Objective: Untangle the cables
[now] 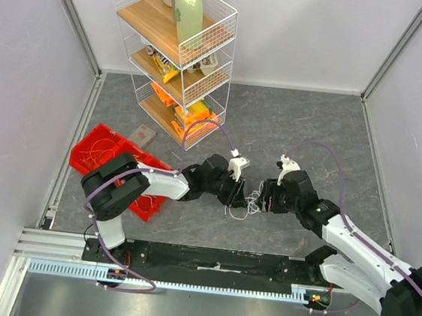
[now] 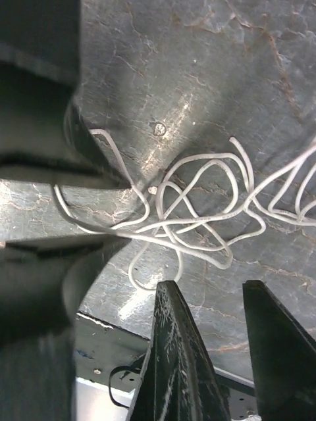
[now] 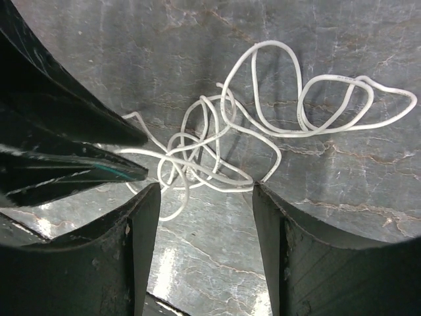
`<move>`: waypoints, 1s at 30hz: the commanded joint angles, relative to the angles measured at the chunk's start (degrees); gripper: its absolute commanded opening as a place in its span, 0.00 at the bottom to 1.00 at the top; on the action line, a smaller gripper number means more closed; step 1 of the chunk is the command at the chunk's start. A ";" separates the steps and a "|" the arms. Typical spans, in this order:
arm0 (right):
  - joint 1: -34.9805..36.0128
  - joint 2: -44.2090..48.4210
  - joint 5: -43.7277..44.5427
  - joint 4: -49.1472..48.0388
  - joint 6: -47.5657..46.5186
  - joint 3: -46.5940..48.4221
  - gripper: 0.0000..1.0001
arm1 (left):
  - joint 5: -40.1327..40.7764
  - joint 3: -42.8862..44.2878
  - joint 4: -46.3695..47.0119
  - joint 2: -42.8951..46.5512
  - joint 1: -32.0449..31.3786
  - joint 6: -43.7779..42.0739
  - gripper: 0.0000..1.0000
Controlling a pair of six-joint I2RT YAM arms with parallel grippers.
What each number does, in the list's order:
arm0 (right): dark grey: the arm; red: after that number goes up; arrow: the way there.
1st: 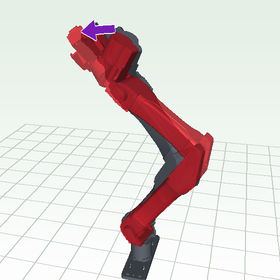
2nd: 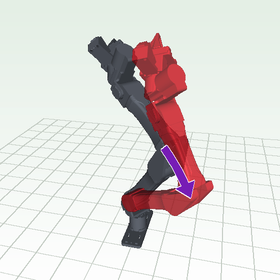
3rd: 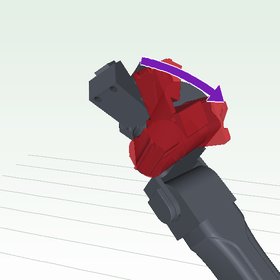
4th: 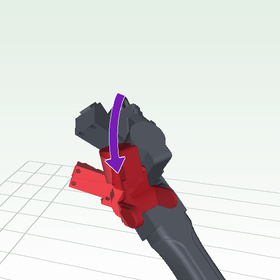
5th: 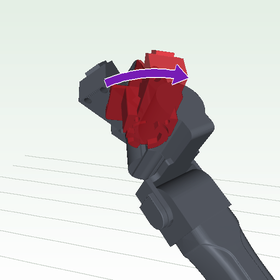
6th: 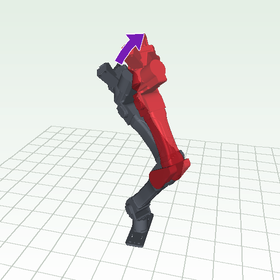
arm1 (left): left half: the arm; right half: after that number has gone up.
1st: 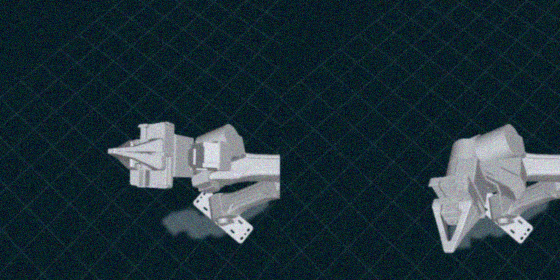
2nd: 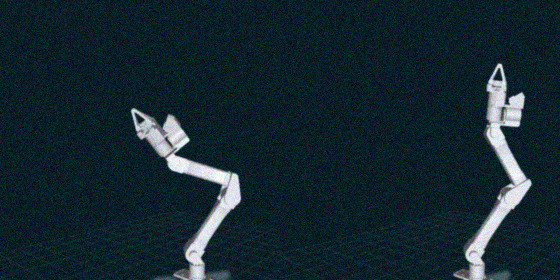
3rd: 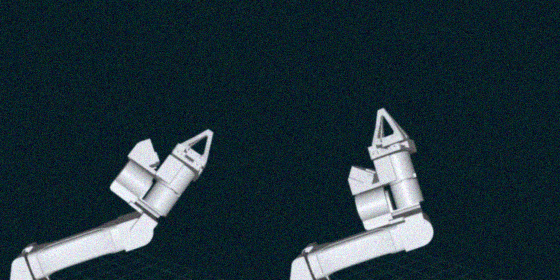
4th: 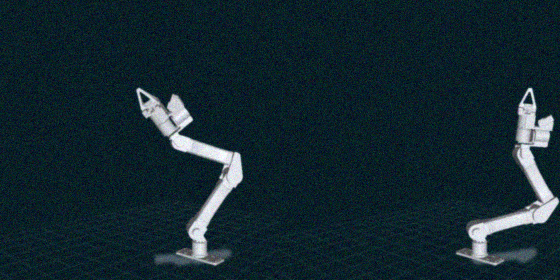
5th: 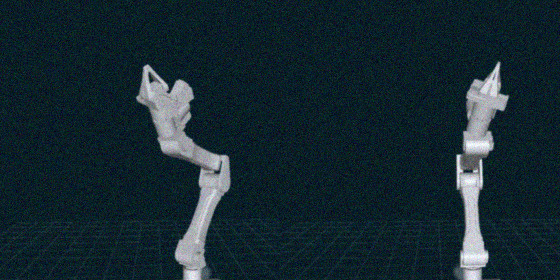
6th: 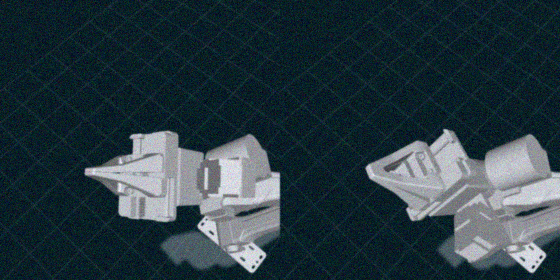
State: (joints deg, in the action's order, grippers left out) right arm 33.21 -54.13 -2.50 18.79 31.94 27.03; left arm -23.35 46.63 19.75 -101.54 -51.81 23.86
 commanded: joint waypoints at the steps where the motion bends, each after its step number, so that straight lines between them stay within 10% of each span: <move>1: -0.08 3.94 1.89 -1.38 1.80 -0.22 0.66 | -0.12 0.65 1.36 3.26 -0.40 -2.93 0.24; 7: -0.08 6.49 1.11 -2.87 -0.12 -0.39 0.75 | 2.18 0.56 -6.47 20.30 -0.39 -3.03 0.02; 20: 0.19 11.86 -19.38 -26.06 -1.63 1.01 0.92 | -3.71 5.49 -20.11 39.74 -0.31 6.02 0.02; 30: 2.47 -5.52 -7.36 -41.63 11.81 -1.89 0.57 | -11.09 8.21 -11.32 48.88 -0.31 13.05 0.02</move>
State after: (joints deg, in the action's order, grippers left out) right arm 34.81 -53.89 -16.73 -13.39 36.91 26.33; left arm -29.52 51.64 2.04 -56.31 -51.99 31.66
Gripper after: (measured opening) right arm 0.666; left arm 0.040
